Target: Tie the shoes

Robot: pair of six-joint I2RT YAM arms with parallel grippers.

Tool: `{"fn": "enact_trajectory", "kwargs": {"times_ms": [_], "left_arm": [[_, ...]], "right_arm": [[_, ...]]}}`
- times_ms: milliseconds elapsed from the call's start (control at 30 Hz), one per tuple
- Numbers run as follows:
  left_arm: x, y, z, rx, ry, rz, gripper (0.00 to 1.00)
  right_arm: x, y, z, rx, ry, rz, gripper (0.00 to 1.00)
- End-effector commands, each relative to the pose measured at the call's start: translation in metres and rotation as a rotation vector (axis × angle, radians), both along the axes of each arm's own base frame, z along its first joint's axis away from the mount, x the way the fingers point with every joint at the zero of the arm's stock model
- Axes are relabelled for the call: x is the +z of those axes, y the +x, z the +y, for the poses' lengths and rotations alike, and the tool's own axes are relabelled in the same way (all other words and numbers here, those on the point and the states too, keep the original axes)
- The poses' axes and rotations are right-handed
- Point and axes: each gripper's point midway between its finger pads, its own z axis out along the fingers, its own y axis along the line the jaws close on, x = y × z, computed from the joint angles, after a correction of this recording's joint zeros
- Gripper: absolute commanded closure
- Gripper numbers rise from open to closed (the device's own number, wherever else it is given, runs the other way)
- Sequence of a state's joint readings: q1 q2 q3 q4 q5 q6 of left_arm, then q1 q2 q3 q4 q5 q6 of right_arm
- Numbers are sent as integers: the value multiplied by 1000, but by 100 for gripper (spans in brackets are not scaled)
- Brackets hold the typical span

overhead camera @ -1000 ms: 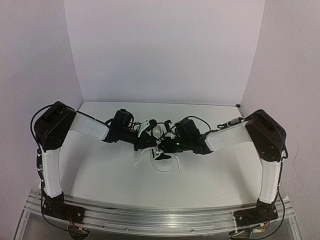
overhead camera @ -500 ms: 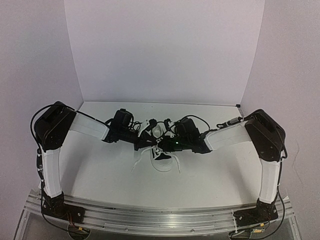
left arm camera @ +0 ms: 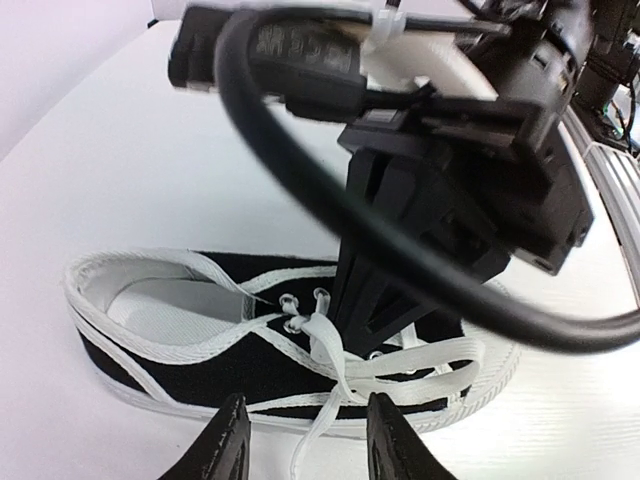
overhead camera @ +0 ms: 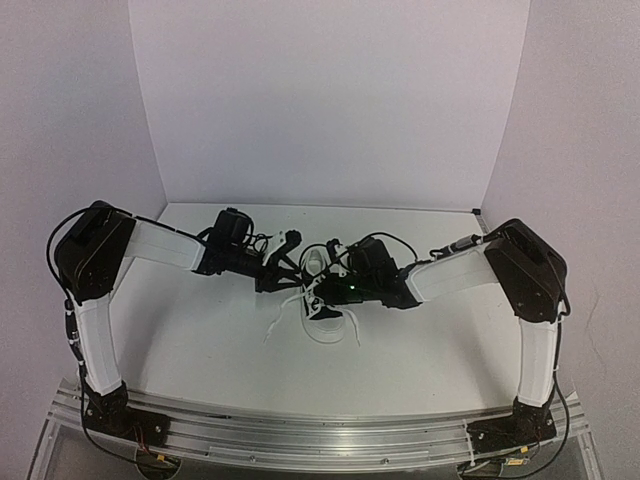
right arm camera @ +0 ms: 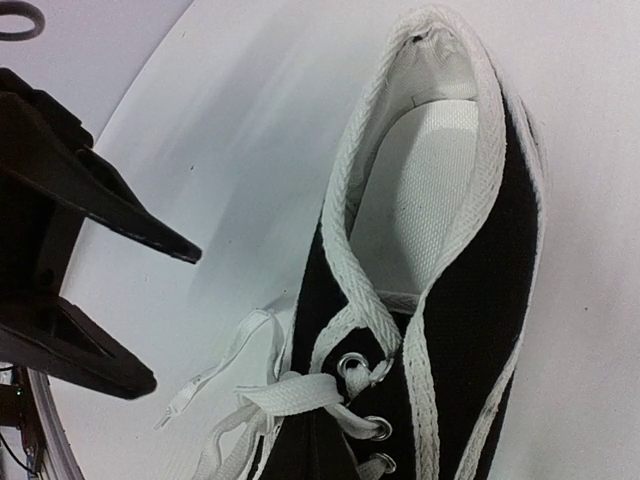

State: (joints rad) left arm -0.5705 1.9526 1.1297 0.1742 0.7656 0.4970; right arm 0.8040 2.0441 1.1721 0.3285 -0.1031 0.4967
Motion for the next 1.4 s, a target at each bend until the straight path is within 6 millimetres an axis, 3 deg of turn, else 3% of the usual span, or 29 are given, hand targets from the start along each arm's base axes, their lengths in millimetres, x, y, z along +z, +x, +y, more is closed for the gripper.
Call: {"fn": "enact_trajectory", "kwargs": {"times_ms": [0, 133, 367, 900, 1367], "left_arm": [[20, 9, 3, 10, -24, -55, 70], [5, 31, -3, 89, -17, -32, 77], [-4, 31, -26, 56, -40, -10, 78], [-3, -4, -26, -95, -80, 55, 74], [-10, -12, -23, -136, -50, 53, 75]], "right_arm": [[6, 8, 6, -5, 5, -45, 100], [10, 10, 8, -4, 8, -57, 100], [11, 11, 8, -4, 10, -63, 100], [19, 18, 9, -17, 17, -100, 100], [19, 17, 16, 4, 32, -93, 100]]}}
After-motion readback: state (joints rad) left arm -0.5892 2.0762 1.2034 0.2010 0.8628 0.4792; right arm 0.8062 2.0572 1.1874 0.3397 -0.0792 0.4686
